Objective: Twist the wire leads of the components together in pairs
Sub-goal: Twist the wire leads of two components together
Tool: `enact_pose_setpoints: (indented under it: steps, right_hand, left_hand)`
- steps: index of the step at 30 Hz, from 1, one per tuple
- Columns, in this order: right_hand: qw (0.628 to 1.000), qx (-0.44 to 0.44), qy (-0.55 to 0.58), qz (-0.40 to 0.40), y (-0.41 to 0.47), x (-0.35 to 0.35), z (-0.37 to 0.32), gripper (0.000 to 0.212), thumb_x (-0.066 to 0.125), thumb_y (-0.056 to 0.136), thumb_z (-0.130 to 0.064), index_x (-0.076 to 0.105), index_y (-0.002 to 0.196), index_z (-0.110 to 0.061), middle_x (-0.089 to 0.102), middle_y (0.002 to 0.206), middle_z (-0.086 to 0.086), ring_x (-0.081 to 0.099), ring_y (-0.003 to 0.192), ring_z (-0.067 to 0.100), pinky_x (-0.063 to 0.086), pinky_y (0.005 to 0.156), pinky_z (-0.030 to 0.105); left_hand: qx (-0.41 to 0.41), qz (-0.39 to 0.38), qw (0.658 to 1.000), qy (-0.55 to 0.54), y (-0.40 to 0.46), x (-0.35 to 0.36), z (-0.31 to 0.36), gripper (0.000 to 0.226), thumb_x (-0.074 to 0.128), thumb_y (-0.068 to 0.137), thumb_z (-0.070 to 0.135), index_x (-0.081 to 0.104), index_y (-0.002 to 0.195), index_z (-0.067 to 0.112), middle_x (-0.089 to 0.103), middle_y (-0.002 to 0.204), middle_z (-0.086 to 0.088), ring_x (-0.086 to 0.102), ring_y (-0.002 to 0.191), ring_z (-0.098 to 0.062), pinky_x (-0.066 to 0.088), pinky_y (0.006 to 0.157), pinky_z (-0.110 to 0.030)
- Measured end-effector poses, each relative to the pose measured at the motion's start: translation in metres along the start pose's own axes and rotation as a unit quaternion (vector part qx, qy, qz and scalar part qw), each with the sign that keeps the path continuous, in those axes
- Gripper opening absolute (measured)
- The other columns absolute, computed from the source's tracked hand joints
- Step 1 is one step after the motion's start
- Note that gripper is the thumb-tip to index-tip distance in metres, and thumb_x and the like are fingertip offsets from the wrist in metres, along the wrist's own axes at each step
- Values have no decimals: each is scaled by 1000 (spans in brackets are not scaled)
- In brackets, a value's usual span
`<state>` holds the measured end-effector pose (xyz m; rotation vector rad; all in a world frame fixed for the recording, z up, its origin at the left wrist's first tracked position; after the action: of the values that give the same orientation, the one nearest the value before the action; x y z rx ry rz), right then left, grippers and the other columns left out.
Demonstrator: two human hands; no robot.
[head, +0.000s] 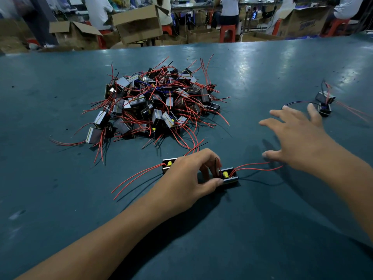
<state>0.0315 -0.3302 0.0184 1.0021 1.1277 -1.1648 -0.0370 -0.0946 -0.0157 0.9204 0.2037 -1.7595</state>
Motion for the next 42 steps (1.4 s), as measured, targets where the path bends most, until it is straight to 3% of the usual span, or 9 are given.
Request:
enact_pose_setpoints:
  steps: [3,5,8,13,19,23,33,37,42]
  right_hand:
    - [997,6,-78,28,-8,-7,-11,73,63,90,-42,25,150,-26,15,162,7,1,153,28,-9,119,58]
    - [982,-57,-49,173,-20,-23,-29,55,57,91,-11,41,144,-8,28,157,18,11,151,37,-7,119,56]
    - [891,-251,117,359,-57,-43,-73,44,42,85,7,59,126,7,50,142,25,37,141,40,17,121,52]
    - [792,-220,552,143,-60,-31,-91,41,46,95,3,59,129,-16,67,125,-5,59,120,1,44,106,24]
    - [893,-231,386,-15,-29,1,-67,22,60,96,-22,62,117,-29,67,114,-16,60,108,-3,47,99,30]
    - [903,-285,316,-67,-31,2,-66,32,74,83,-43,63,111,-32,63,107,-19,57,100,-4,44,88,14]
    - [923,-302,230,67,-42,-11,-69,46,70,86,-26,50,127,-23,62,112,-12,61,100,14,50,84,37]
    - [904,-339,220,139,-48,-20,-68,39,75,79,-14,57,114,-13,62,97,-5,63,83,20,55,63,43]
    - [901,-365,185,143,-48,-15,-73,24,70,86,-18,59,108,-17,58,93,-2,61,85,23,54,63,45]
  left_hand:
    - [2,4,1000,-1,-1,0,1,29,81,82,16,61,103,20,67,83,19,57,67,11,38,64,-3]
    - [2,3,1000,0,0,1,1,30,81,82,15,61,104,19,66,82,20,55,63,14,36,62,-2]
    - [1,4,1000,-10,0,1,1,27,78,85,14,61,105,16,66,81,16,53,59,13,34,59,-3]
    - [-6,12,1000,-14,2,-4,-1,10,66,95,15,61,103,17,69,86,8,58,71,2,40,66,-13]
    - [-31,46,998,-13,1,-6,-4,10,69,92,12,60,94,16,69,79,8,60,69,-4,45,64,-19]
    - [-42,56,997,-33,1,-8,-7,9,69,92,11,62,91,16,69,76,9,60,67,-3,44,63,-16]
    - [-76,79,978,-179,0,-11,-6,18,62,91,25,61,89,7,70,80,-10,66,69,-26,55,64,-48]
    - [-59,106,982,-147,-1,-12,-3,21,54,97,30,61,85,13,70,77,-2,66,65,-19,54,58,-38]
    - [-22,148,983,-108,-1,-16,1,6,60,94,23,61,88,22,62,75,4,61,66,-24,50,56,-43]
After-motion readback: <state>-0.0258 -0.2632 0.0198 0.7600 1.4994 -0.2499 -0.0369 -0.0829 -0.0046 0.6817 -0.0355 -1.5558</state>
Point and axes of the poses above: each hand's wrist, its own y-axis towards the middle knuckle, its own x-axis out of the palm, z = x × y, the point moved 3 cm from there along y, towards the middle knuckle
